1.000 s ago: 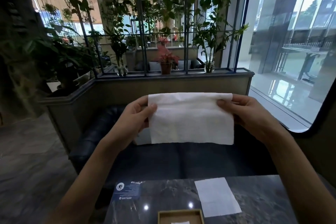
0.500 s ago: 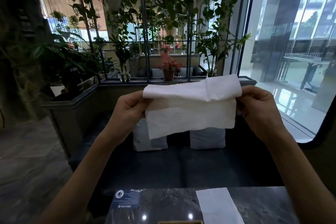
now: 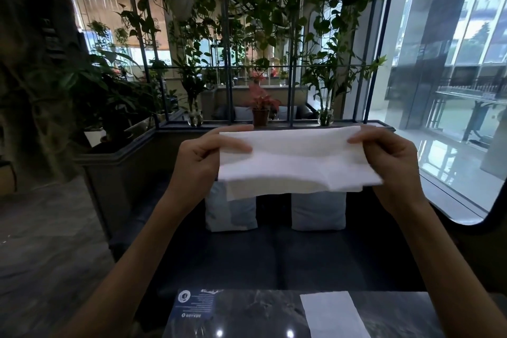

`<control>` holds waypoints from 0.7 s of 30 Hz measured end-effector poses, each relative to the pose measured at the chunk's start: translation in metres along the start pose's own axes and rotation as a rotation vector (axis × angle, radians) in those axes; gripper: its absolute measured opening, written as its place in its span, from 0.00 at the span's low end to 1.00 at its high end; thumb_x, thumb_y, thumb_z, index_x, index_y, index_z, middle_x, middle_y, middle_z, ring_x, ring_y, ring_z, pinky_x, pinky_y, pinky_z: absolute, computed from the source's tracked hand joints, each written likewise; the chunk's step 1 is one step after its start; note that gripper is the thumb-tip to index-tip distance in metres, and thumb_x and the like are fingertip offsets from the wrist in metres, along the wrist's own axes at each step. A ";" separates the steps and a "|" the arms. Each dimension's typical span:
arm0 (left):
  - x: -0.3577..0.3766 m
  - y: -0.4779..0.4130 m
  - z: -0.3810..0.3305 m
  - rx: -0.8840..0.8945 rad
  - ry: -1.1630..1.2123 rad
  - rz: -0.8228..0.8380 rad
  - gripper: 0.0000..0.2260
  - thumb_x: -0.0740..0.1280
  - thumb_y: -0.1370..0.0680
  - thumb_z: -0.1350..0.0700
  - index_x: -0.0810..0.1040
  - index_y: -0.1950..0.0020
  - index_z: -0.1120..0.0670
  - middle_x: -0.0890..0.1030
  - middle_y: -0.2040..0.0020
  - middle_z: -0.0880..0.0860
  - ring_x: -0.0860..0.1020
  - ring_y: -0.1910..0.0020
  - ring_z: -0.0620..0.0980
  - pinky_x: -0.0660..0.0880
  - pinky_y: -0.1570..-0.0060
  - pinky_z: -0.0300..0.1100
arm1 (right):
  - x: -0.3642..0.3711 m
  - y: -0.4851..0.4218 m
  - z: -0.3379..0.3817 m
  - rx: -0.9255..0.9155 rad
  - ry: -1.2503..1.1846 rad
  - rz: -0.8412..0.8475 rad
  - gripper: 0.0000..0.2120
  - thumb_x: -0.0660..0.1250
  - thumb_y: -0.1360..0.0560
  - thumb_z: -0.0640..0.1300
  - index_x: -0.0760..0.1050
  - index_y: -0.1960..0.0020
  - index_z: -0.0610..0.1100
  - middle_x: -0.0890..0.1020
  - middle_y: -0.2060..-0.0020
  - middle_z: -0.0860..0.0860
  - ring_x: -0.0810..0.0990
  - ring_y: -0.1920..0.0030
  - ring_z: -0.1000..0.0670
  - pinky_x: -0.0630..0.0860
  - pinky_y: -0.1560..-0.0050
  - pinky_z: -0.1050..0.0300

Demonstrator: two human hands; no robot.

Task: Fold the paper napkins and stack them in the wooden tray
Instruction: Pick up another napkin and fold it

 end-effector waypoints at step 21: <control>0.012 0.025 0.011 -0.359 -0.128 0.093 0.17 0.67 0.22 0.58 0.75 0.33 0.49 0.79 0.34 0.45 0.76 0.36 0.39 0.76 0.37 0.39 | 0.056 -0.044 0.039 -0.008 0.558 0.648 0.18 0.65 0.19 0.37 0.76 0.39 0.59 0.82 0.53 0.57 0.80 0.51 0.64 0.74 0.53 0.75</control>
Point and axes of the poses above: each hand's wrist, its own y-axis away from the middle knuckle, its own x-axis out of the palm, z = x × y, the point moved 1 cm from there along -y, towards the middle knuckle
